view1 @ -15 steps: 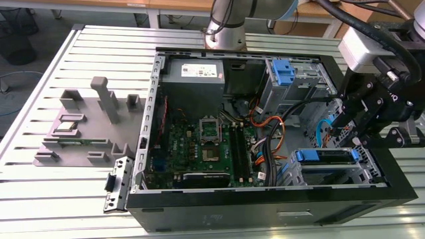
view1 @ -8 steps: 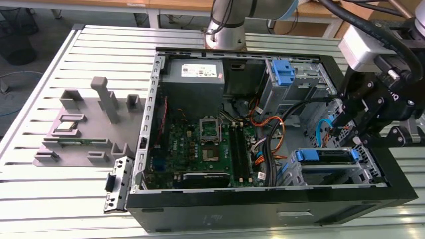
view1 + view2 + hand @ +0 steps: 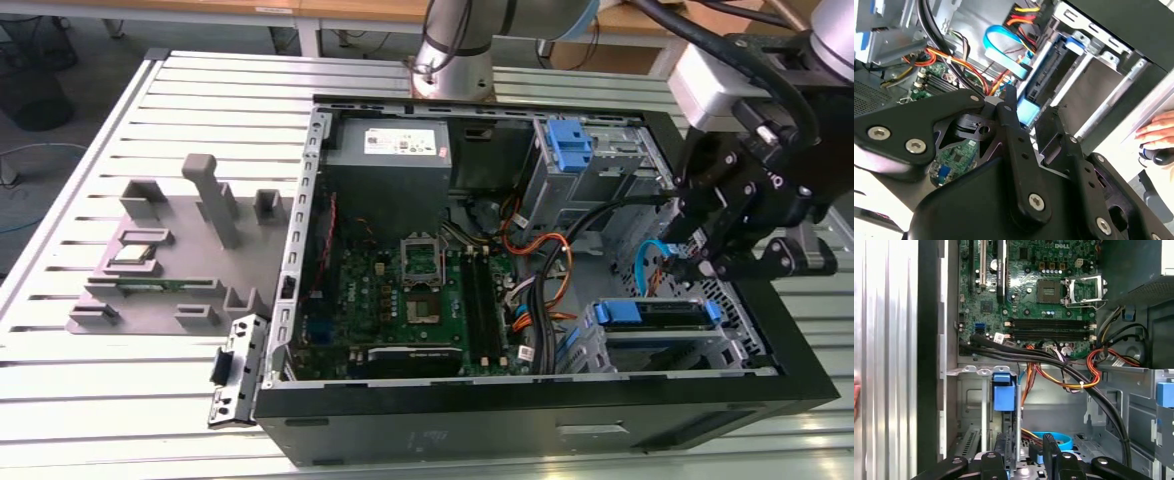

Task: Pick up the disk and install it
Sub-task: 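Insert the first disk wire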

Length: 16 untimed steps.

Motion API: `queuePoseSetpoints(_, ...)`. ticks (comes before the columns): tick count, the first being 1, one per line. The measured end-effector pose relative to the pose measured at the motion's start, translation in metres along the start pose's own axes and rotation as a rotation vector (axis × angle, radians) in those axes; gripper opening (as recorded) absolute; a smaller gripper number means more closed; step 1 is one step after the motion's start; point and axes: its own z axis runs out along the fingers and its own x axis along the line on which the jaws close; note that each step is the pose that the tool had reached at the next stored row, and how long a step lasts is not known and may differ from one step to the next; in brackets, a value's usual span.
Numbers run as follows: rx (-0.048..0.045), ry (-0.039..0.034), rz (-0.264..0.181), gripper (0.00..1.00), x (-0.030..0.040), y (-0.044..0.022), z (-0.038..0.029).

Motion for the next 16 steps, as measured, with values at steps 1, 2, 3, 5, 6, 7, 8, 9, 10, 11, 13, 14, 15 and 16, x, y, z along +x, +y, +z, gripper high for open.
queuePoseSetpoints(1, 0.0, 0.0, 0.0, 0.42, -0.0022, -0.0006, 0.001)
queuePoseSetpoints(2, 0.0, 0.0002, 0.0, 0.42, -0.004, -0.0015, 0.0021)
queuePoseSetpoints(3, 0.0, 0.0, 0.0, 0.42, -0.0055, -0.0025, 0.0032)
queuePoseSetpoints(5, 0.0, -0.0001, 0.0, 0.42, -0.0072, -0.005, 0.0057)
queuePoseSetpoints(6, 0.0, -0.0001, 0.0, 0.42, -0.0078, -0.0065, 0.0071)
queuePoseSetpoints(7, 0.0, 0.0002, 0.0, 0.42, -0.0082, -0.0075, 0.0082)
queuePoseSetpoints(8, 0.0, 0.0003, 0.0, 0.42, -0.0086, -0.0081, 0.0097)
queuePoseSetpoints(9, 0.0, 0.0007, 0.0, 0.42, -0.009, -0.0084, 0.0113)
queuePoseSetpoints(10, 0.0, 0.0014, 0.0, 0.42, -0.0095, -0.0088, 0.0131)
queuePoseSetpoints(11, 0.0, 0.0023, 0.0, 0.42, -0.01, -0.0091, 0.0148)
queuePoseSetpoints(13, 0.0001, 0.0071, 0.0, 0.42, -0.0116, -0.0095, 0.0168)
queuePoseSetpoints(14, 0.0001, 0.009, 0.0, 0.42, -0.0123, -0.0098, 0.0175)
queuePoseSetpoints(15, 0.0001, 0.0099, 0.0, 0.42, -0.0128, -0.0102, 0.0179)
queuePoseSetpoints(16, 0.0001, 0.0104, 0.0, 0.42, -0.0133, -0.0105, 0.0181)
